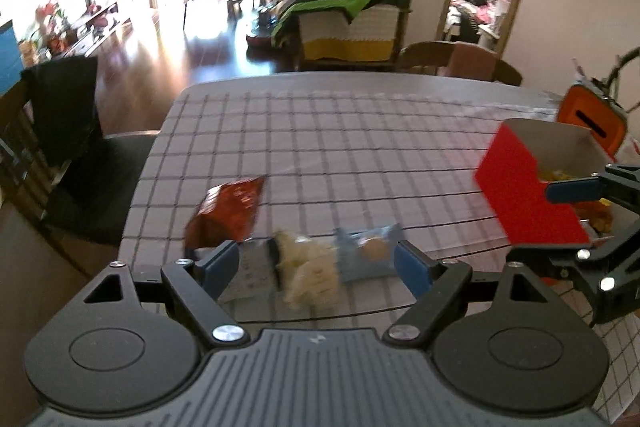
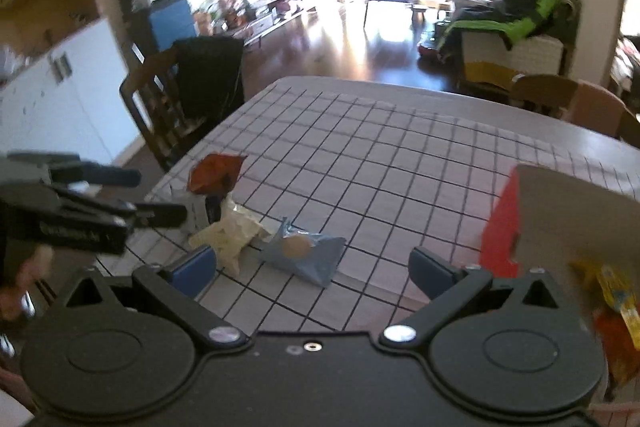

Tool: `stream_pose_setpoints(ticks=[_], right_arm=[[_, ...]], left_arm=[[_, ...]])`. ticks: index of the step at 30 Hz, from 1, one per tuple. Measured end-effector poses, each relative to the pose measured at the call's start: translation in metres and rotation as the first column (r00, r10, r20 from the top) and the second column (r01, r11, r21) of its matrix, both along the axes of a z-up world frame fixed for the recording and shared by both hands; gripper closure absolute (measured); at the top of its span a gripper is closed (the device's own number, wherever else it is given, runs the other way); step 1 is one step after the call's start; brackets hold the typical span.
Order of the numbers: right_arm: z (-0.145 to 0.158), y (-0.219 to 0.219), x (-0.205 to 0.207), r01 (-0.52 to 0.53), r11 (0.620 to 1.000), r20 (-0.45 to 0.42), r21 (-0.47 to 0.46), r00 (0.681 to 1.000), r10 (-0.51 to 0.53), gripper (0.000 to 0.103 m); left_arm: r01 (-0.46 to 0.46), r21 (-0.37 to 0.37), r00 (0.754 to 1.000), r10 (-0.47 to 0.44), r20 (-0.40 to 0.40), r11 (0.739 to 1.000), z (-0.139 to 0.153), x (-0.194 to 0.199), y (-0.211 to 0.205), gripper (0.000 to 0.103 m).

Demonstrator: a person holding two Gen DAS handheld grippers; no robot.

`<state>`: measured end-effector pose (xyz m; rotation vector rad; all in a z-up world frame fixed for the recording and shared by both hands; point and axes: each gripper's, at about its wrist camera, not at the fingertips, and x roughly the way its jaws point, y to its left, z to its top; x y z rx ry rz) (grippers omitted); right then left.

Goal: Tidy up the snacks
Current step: 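Move both grippers back toward the remaining snacks on the table, then grasp the blue cookie pouch with the right gripper while the left grasps the white packet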

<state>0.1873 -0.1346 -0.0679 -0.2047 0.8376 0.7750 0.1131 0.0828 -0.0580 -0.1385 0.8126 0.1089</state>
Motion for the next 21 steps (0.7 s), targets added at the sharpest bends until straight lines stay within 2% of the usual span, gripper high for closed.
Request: stream_pose_setpoints(ticks=[8,15,21], right_arm=[[-0.040,0.040,0.018,-0.109,0.989,-0.038,-0.097,0.994,0.106,0.000],[-0.076,0.069,0.034,-0.207,0.959,-0.063,-0.192,0.978,0.198,0.002],[-0.092,0.086,0.042,-0.289,0.925,-0.052,-0.247,0.957,0.285,0.005]], left_arm=[[-0.055,-0.013,0.996,0.054,-0.073,0.998,-0.031,0.010,0.035,0.018],[-0.148,-0.004,0.976,0.145,-0.163,0.989,-0.058,0.032,0.051,0.018],[-0.186,-0.018,0.964,0.180,-0.195,0.982,-0.072,0.045,0.056,0.018]])
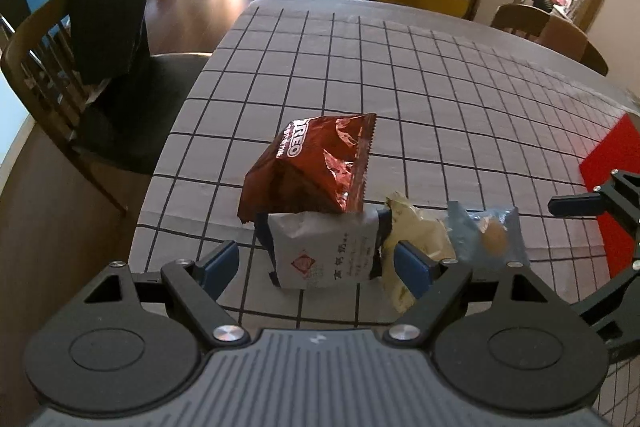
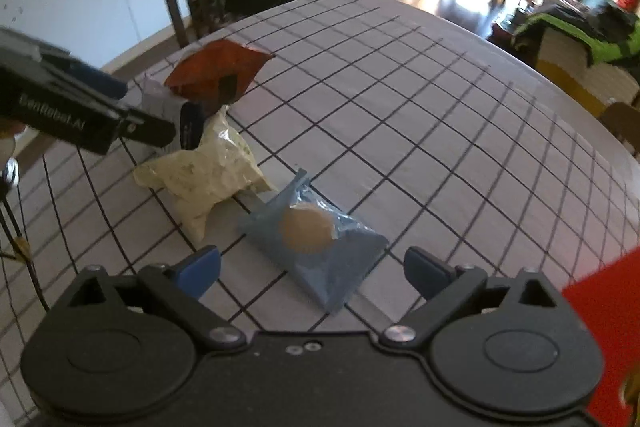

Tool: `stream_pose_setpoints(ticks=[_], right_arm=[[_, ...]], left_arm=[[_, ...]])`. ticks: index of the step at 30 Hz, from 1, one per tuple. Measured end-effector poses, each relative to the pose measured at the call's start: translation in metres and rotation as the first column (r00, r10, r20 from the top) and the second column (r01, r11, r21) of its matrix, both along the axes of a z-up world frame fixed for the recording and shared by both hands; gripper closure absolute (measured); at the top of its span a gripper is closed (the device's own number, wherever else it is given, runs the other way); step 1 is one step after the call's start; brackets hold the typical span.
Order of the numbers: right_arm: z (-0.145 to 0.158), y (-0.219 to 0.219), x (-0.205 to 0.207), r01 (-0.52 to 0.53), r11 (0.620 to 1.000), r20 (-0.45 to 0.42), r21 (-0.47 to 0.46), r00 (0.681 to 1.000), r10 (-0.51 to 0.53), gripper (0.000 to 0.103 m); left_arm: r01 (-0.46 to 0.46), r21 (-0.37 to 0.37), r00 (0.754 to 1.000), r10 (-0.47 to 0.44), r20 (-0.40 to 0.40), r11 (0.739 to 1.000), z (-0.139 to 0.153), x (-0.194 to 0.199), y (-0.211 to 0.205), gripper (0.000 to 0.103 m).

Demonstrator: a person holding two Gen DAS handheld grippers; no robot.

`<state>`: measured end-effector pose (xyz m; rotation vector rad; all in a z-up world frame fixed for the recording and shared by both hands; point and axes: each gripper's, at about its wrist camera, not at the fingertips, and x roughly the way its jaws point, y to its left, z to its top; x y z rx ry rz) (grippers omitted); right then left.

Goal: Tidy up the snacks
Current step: 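Grasp the blue cookie pouch with the right gripper while the left grasps the white packet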

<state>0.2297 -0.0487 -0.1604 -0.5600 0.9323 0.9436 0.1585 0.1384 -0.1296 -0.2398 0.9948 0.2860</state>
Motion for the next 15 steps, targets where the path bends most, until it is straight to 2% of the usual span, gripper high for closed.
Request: stream_pose_setpoints(ticks=[5,9,15], right_arm=[[-0.009,0.012,0.003,-0.090,0.996,0.025,-0.022,0.996,0.090,0.007],[-0.016,0.021,0.009,-0.150,0.988,0.015,-0.037,0.988,0.151,0.016],[-0.022,0.029,0.018,-0.203,0.978,-0.015,-0.034,0.979,0.203,0.023]], left_arm=[[-0.017,-0.008,1.000,0.017,-0.017,1.000,-0.005,0.010,0.004,0.018],[-0.017,-0.024,1.000,0.016,-0.021,1.000,-0.006,0.014,0.006,0.018],[-0.027,-0.045,0.999,0.026,-0.033,0.999,-0.008,0.022,0.007,0.018]])
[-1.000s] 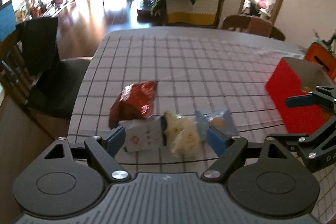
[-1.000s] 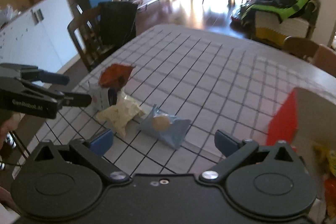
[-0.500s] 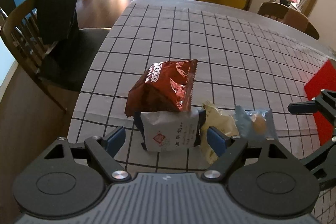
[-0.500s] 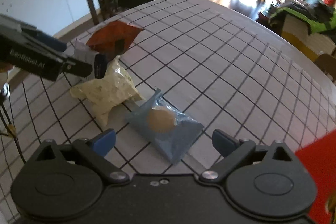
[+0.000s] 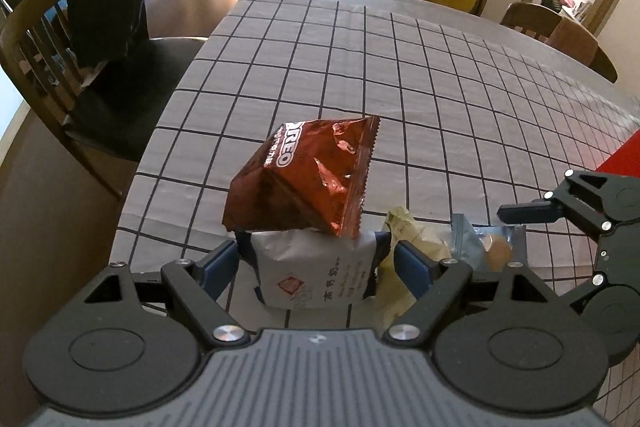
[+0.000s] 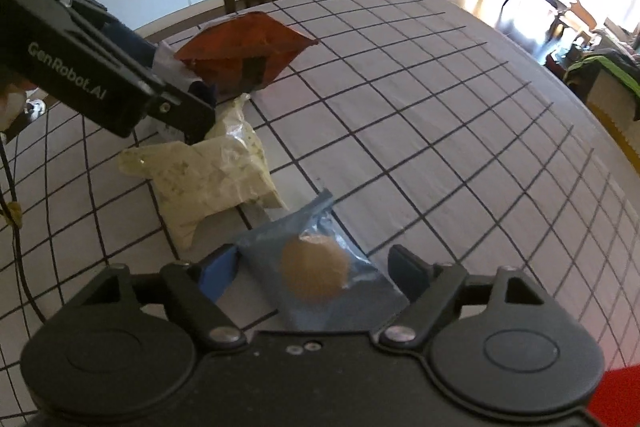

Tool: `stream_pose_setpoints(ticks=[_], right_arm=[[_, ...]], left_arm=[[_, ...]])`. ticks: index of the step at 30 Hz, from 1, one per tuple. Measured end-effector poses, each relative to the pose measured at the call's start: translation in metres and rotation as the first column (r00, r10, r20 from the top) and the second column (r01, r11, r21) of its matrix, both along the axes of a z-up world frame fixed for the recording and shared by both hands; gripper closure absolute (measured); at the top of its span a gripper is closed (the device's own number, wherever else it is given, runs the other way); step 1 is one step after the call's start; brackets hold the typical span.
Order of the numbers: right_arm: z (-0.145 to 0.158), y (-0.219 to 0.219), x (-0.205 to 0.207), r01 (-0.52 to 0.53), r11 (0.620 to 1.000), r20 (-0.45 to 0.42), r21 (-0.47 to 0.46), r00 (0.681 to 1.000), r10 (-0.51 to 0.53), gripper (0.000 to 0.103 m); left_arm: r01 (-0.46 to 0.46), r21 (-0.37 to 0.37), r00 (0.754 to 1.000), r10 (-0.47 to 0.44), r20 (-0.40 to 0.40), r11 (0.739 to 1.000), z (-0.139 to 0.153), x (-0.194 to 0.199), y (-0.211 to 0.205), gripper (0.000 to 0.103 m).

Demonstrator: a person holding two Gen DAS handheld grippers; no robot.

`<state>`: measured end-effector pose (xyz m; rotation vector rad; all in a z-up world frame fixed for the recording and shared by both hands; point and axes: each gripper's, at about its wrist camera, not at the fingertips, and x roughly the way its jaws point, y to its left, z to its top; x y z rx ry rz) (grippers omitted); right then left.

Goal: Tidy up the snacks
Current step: 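Grasp the blue cookie pouch with the right gripper while the left grasps the white packet, then lift the blue pouch with the right gripper while the left regrips the white packet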

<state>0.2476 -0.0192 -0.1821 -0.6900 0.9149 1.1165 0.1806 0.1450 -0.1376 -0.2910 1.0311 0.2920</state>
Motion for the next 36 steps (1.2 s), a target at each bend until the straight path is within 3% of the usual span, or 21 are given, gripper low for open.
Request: stream_pose_setpoints(ticks=[7,12,16,20,26,31,36], right_arm=[[0.000,-0.003,0.001,-0.002,0.999,-0.031,0.033,1.000,0.003,0.037],[0.003,-0.007,-0.006,0.020,0.999,-0.023,0.048,1.000,-0.019,0.053],[0.004,-0.011,-0.011,0.059,0.997,-0.022,0.053,0.998,-0.058,0.054],[0.005,-0.016,-0.016,0.103,0.993,-0.035,0.060,0.994,-0.102,0.054],[0.010,-0.034,-0.023,0.219,0.971,-0.074,0.095,0.974,-0.212,0.054],[0.023,-0.048,-0.036,0.298,0.946,-0.098,0.129,0.953,-0.287,0.054],[0.035,-0.061,-0.047,0.369,0.916,-0.129,0.156,0.927,-0.351,0.054]], left_arm=[[-0.019,-0.023,1.000,0.019,0.002,1.000,-0.004,0.002,0.007,0.020],[-0.037,-0.060,0.999,0.037,-0.005,0.998,-0.007,-0.001,0.013,0.039],[-0.042,-0.078,0.999,0.041,-0.016,0.996,-0.012,-0.004,0.015,0.060],[-0.030,-0.099,1.000,0.031,0.004,0.995,-0.012,-0.011,0.017,0.071],[-0.021,-0.107,0.999,0.024,0.025,0.994,-0.004,-0.024,0.015,0.080],[-0.035,-0.157,0.998,0.043,0.048,0.987,0.006,-0.039,0.015,0.085],[-0.023,-0.116,0.998,0.030,0.061,0.993,0.016,-0.050,0.003,0.087]])
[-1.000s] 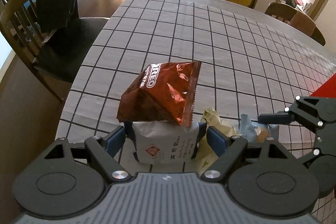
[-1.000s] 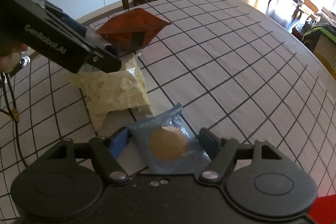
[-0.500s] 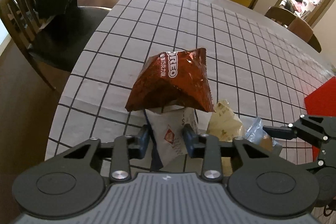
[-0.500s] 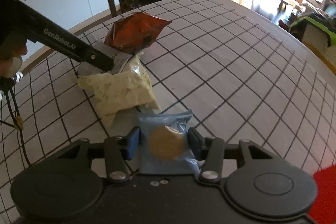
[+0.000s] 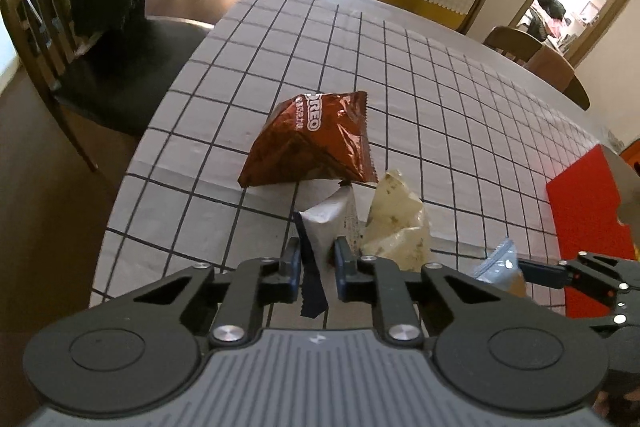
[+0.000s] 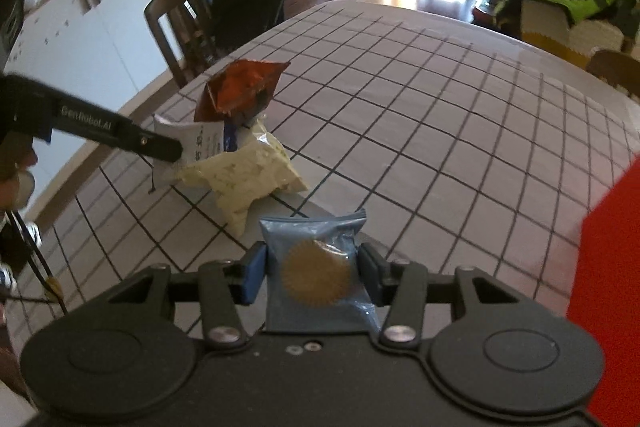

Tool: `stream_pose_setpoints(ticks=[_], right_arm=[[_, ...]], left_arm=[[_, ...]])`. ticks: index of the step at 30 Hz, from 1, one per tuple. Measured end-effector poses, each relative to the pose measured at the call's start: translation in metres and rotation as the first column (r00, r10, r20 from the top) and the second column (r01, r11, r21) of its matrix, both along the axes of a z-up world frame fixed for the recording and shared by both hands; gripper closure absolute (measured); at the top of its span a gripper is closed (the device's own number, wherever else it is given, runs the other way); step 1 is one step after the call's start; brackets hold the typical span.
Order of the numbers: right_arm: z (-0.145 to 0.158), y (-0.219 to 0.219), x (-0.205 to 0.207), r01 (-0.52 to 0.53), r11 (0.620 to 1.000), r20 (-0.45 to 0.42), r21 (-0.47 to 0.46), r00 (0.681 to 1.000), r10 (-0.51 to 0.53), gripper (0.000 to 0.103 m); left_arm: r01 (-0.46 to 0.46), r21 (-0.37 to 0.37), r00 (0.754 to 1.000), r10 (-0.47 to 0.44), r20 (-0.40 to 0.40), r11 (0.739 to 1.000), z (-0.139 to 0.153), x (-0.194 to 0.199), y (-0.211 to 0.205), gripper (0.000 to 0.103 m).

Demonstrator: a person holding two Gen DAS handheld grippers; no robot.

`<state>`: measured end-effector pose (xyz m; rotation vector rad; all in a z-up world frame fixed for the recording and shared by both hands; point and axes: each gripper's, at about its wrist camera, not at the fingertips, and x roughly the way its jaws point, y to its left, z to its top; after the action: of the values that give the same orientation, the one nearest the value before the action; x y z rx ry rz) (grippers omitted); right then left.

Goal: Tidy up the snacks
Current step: 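Lift the blue pouch with the right gripper while the left regrips the white packet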

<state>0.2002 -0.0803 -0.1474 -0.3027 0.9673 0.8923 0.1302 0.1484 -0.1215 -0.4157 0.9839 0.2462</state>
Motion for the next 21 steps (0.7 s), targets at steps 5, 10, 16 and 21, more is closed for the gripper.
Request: stream_pose_setpoints(ticks=[5,10,16,21], right_arm=[[0.014,-0.015,-0.013,0.061,0.998,-0.012,0.021,0.998,-0.061,0.054],[0.027,-0.030,-0.022,0.100,0.994,-0.014,0.039,0.995,-0.100,0.054],[0.047,-0.051,-0.032,0.141,0.988,0.013,0.057,0.990,-0.142,0.054],[0.065,-0.072,-0.034,0.176,0.981,0.041,0.080,0.983,-0.180,0.054]], left_arm=[[0.002,0.027,1.000,-0.002,-0.005,1.000,0.006,-0.008,-0.007,0.088],[-0.014,0.042,1.000,0.014,-0.001,0.999,0.017,-0.019,-0.011,0.088],[-0.004,0.068,1.000,0.002,0.030,0.998,0.042,-0.033,-0.023,0.088],[0.027,0.073,0.998,-0.032,0.059,0.997,0.064,-0.035,-0.046,0.088]])
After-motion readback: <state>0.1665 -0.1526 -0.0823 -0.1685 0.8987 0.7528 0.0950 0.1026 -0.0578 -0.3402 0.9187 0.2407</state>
